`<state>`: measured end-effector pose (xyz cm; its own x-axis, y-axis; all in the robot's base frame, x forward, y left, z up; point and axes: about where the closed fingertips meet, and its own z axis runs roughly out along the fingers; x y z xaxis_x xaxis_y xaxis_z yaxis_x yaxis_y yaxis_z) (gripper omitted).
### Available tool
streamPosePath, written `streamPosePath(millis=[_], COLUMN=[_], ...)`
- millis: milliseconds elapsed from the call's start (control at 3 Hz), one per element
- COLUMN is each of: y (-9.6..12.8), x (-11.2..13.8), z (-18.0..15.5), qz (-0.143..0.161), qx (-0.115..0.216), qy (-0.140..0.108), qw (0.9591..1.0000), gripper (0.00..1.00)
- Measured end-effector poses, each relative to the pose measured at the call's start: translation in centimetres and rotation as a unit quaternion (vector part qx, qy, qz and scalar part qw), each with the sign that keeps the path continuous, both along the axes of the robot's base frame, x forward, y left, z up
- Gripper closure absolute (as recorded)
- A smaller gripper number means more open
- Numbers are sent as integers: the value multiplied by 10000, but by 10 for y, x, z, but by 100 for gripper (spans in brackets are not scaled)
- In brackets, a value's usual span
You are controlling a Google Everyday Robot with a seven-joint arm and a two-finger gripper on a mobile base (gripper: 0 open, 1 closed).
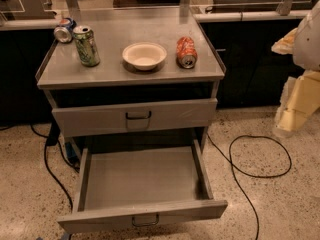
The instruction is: Close middle drawer
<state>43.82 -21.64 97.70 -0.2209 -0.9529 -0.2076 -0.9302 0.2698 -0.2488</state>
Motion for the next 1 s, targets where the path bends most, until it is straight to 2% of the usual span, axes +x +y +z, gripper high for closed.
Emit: streamPosePath(millis=[333,667,1000], y=[5,19,43], x=[-3,-9,-15], z=[3,-11,-45], qz=[-24,-4,46], qx=[-13,-33,107], qy=[-112,-105,54], qw=[9999,9999,9999], gripper=[0,0,0])
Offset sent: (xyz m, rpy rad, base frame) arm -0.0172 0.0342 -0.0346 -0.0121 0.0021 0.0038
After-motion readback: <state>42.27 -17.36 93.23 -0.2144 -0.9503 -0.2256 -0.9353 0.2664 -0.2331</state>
